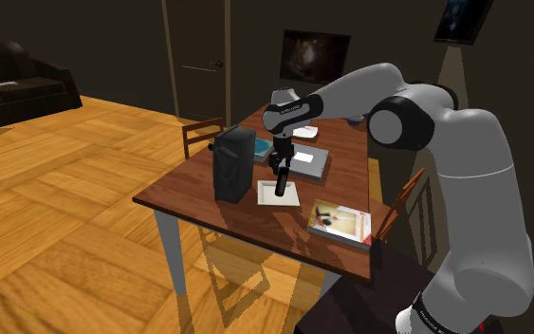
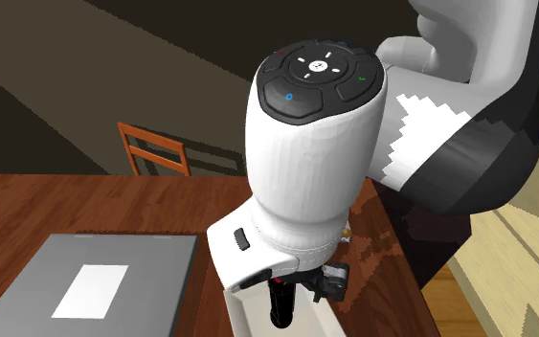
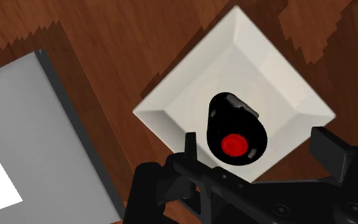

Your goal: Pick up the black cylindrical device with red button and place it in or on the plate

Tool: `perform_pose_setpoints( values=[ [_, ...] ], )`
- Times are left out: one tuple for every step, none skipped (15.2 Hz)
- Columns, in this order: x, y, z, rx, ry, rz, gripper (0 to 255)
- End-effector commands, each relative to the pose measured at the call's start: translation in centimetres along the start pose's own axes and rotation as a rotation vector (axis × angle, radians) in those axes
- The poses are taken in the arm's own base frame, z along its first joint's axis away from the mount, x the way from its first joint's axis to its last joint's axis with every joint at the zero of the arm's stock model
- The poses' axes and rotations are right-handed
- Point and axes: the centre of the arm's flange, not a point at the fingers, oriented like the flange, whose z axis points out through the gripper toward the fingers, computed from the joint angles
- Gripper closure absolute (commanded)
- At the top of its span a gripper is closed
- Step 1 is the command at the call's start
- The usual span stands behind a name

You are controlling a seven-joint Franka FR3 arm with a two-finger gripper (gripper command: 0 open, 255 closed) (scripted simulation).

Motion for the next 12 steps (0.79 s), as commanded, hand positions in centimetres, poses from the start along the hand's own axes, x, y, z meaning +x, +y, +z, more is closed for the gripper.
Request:
perform_pose_setpoints(
  values=[
    [0.0,0.0,0.0,0.0,0.0,0.0,0],
    [0.0,0.0,0.0,0.0,0.0,0.0,0],
    [0.0,0.0,-1.3,0.0,0.0,0.0,0],
    [0.0,0.0,-2.6,0.0,0.0,0.0,0],
    [0.0,0.0,-4.0,0.0,0.0,0.0,0],
    [0.0,0.0,-5.0,0.0,0.0,0.0,0],
    [0.0,0.0,-5.0,0.0,0.0,0.0,0],
    [0.0,0.0,-5.0,0.0,0.0,0.0,0],
    [0.0,0.0,-5.0,0.0,0.0,0.0,0],
    [0.0,0.0,-5.0,0.0,0.0,0.0,0],
    [0.0,0.0,-5.0,0.0,0.0,0.0,0],
    [0.0,0.0,-5.0,0.0,0.0,0.0,0]
  ],
)
